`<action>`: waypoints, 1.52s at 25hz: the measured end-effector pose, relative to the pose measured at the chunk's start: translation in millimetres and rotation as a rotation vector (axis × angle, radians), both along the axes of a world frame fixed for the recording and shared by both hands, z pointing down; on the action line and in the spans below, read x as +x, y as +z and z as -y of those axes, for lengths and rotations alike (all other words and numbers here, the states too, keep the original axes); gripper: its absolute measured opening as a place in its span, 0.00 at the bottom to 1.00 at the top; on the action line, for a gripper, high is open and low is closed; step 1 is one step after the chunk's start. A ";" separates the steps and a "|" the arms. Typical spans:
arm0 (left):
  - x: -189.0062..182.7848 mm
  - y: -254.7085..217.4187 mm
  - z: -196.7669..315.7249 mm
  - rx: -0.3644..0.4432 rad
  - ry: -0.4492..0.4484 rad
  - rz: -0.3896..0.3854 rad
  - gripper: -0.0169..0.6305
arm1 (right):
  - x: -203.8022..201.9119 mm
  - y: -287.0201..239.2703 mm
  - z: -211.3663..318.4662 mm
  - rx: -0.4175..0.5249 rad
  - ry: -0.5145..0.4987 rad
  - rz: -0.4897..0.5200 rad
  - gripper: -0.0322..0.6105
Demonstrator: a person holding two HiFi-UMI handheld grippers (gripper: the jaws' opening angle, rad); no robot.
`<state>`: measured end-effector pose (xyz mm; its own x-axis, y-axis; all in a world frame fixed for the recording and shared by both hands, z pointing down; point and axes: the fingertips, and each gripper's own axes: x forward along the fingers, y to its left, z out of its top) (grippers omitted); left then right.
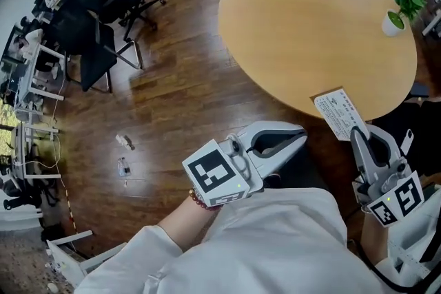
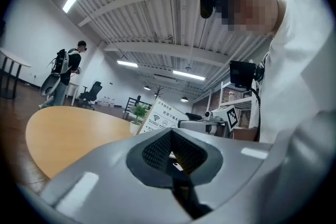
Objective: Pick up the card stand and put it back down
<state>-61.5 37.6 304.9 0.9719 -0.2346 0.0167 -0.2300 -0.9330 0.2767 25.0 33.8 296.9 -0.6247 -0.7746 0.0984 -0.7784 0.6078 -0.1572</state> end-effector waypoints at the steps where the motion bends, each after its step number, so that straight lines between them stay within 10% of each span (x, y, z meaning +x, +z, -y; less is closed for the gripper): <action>1: -9.9 -0.1 -15.7 0.000 0.008 0.002 0.03 | -8.7 -2.6 -18.6 0.001 0.014 -0.002 0.08; 10: -36.9 4.6 -76.8 -0.055 -0.040 -0.017 0.03 | -2.7 -22.5 -95.0 0.014 0.095 -0.005 0.08; 15: -27.2 -8.3 -102.3 0.083 -0.034 0.072 0.03 | -6.4 -26.8 -125.4 0.034 0.038 0.006 0.08; 21: 7.9 -43.0 -119.2 0.136 -0.032 -0.002 0.03 | 3.7 -30.5 -159.9 0.058 0.015 0.012 0.08; 38: 21.6 -39.0 -122.8 0.115 -0.065 0.029 0.03 | 35.2 -23.7 -169.8 0.050 0.063 0.099 0.08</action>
<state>-39.8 160.3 265.8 0.9543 -0.2986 0.0139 -0.2969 -0.9413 0.1606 60.2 203.6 273.2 -0.5793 -0.8151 -0.0010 -0.7975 0.5670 -0.2061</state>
